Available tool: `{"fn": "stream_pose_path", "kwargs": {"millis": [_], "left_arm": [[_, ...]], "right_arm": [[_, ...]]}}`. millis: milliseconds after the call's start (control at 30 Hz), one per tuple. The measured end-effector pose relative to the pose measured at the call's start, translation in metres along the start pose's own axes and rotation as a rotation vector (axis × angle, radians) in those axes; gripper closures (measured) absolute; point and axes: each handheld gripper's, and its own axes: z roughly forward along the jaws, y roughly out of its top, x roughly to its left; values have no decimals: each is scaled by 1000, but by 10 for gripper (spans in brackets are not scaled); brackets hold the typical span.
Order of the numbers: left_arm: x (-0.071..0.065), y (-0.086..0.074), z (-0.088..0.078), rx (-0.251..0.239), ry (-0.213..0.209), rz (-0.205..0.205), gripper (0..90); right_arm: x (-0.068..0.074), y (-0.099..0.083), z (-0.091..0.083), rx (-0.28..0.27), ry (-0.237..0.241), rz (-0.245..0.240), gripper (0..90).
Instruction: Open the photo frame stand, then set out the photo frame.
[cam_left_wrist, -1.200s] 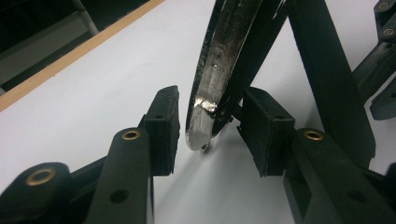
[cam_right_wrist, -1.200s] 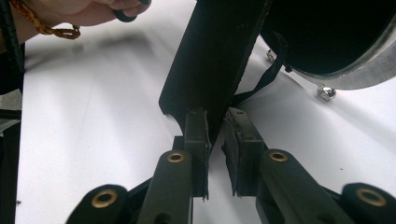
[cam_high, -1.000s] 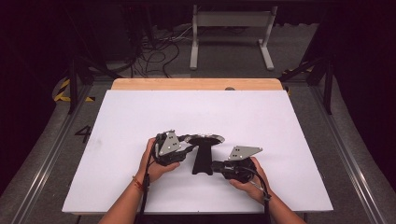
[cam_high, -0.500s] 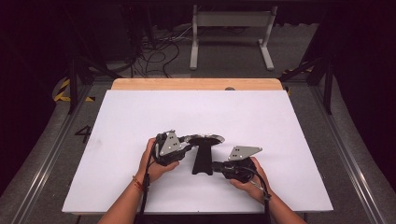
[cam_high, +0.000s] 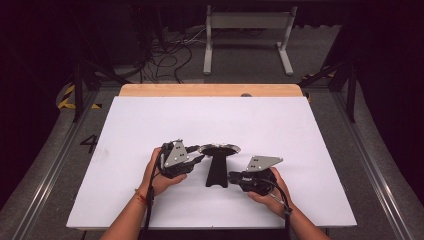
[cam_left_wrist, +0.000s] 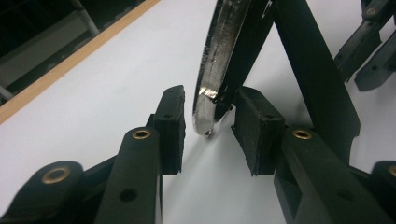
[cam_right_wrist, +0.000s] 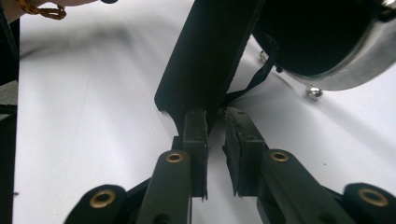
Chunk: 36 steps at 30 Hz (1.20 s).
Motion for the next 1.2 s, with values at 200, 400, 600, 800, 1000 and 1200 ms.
{"fn": "stream_pose_path", "kwargs": {"millis": [200, 400, 600, 800, 1000, 1200], "left_arm": [[4, -1, -14, 3, 17, -4, 625], [5, -3, -18, 13, 20, -9, 608], [4, -4, -11, 30, 32, -18, 584], [6, -4, -2, 24, 26, -35, 567], [7, 0, 5, 8, -1, -48, 557], [7, 2, 11, 12, -1, -44, 547]], "right_arm": [[-2, 4, -16, -26, -31, -15, 787], [-5, 6, -26, -53, -53, -10, 787], [-3, 9, -27, -65, -51, -18, 798], [8, 12, -27, -78, -60, -31, 824], [19, 17, -25, -108, -64, -41, 882], [34, 18, -9, -96, -35, -52, 900]]}}
